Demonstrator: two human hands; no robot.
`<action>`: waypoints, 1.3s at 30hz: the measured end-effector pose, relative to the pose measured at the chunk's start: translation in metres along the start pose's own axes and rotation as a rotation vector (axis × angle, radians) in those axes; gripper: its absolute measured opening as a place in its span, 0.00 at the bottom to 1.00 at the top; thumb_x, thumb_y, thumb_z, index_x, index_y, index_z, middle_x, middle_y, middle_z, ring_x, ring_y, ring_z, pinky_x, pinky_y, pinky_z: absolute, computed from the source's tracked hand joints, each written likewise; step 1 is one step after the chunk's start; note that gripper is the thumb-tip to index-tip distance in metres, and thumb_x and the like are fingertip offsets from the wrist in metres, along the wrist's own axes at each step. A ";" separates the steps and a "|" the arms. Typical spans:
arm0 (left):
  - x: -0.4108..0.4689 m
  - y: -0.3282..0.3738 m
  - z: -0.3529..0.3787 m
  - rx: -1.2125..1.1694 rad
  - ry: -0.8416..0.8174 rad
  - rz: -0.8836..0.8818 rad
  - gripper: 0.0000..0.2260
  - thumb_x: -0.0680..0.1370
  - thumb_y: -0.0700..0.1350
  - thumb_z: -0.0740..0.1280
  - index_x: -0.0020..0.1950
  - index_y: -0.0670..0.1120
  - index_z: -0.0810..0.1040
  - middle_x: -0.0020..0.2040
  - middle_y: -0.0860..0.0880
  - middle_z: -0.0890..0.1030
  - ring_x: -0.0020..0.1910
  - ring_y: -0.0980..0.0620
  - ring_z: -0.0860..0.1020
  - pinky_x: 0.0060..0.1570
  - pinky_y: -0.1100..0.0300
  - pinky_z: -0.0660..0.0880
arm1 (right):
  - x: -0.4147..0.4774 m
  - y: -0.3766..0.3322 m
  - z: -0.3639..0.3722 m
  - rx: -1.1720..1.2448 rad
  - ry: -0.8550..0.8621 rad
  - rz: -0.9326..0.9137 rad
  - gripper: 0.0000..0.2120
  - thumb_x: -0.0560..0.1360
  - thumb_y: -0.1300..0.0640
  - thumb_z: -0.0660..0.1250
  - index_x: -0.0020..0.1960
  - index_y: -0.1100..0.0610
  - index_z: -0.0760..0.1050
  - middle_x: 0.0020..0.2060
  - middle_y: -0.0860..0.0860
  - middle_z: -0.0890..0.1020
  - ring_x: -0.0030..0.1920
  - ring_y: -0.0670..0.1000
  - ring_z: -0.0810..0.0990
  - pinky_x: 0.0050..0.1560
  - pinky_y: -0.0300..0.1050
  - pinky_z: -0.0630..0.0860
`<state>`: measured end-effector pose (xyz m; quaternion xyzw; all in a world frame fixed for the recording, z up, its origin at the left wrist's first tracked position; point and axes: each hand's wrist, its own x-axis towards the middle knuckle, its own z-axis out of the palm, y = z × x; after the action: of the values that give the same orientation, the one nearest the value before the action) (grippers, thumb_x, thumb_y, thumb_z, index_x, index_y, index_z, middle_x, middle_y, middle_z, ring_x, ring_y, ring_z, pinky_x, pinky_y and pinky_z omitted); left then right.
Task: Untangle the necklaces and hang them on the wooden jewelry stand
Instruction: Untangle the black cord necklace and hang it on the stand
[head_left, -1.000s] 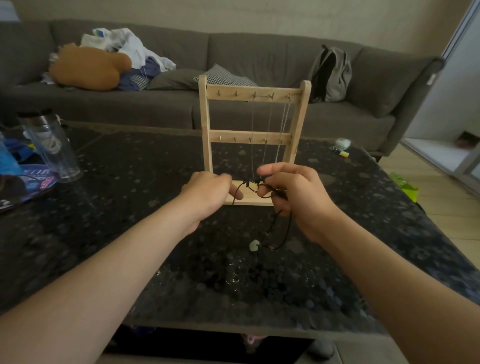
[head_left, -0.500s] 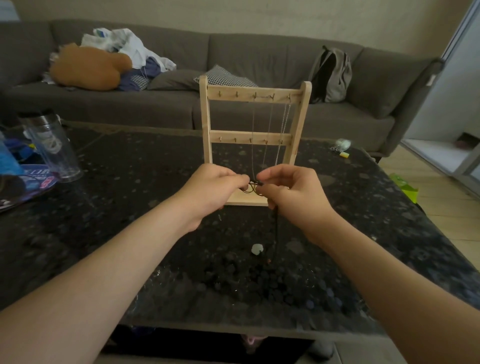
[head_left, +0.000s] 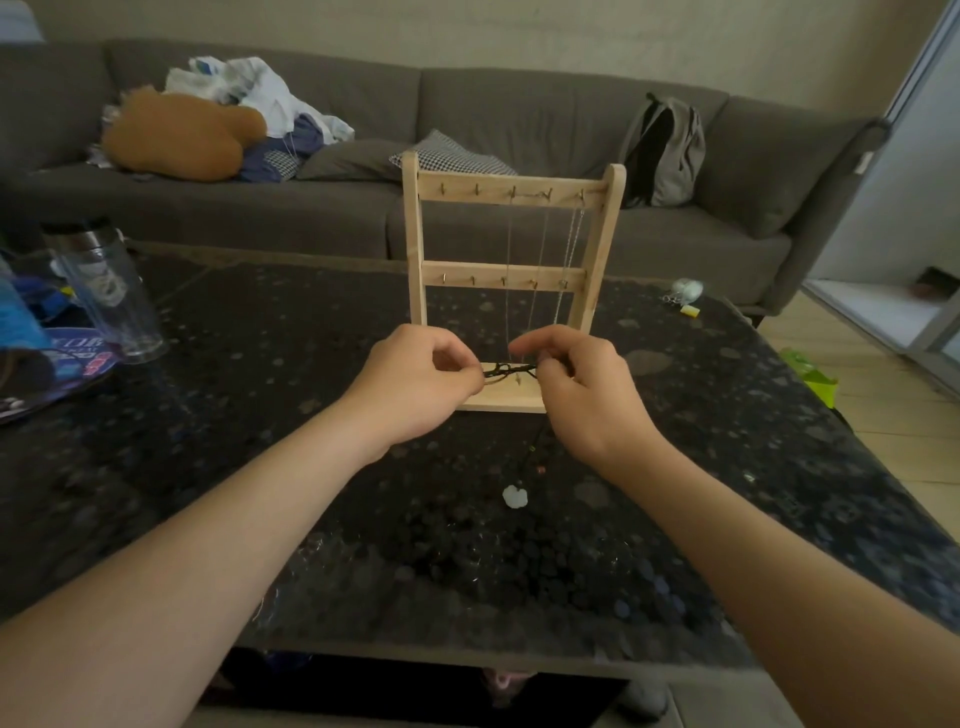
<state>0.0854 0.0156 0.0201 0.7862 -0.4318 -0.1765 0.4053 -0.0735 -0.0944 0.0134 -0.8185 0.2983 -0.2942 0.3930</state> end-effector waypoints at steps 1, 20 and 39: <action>0.000 0.000 -0.001 -0.005 -0.014 -0.003 0.04 0.82 0.48 0.74 0.55 0.55 0.87 0.54 0.58 0.83 0.56 0.59 0.78 0.57 0.57 0.74 | 0.001 0.000 0.001 -0.001 -0.018 -0.011 0.13 0.85 0.60 0.64 0.64 0.49 0.81 0.48 0.46 0.83 0.35 0.37 0.78 0.35 0.32 0.73; -0.003 -0.002 -0.007 -0.047 -0.052 0.043 0.06 0.81 0.44 0.74 0.55 0.55 0.88 0.58 0.58 0.84 0.62 0.60 0.79 0.65 0.55 0.72 | 0.003 0.006 0.000 -0.313 -0.012 -0.158 0.07 0.84 0.54 0.70 0.58 0.52 0.85 0.40 0.37 0.79 0.41 0.39 0.78 0.40 0.27 0.68; -0.002 0.005 -0.008 -0.258 -0.136 -0.120 0.05 0.82 0.46 0.72 0.54 0.53 0.88 0.52 0.52 0.84 0.51 0.54 0.77 0.52 0.55 0.73 | 0.002 0.007 0.000 -0.072 -0.068 -0.102 0.08 0.81 0.59 0.73 0.58 0.49 0.82 0.41 0.43 0.87 0.44 0.38 0.85 0.44 0.26 0.77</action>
<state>0.0863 0.0199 0.0285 0.7382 -0.3843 -0.3070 0.4617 -0.0735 -0.0994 0.0085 -0.8558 0.2529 -0.2748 0.3579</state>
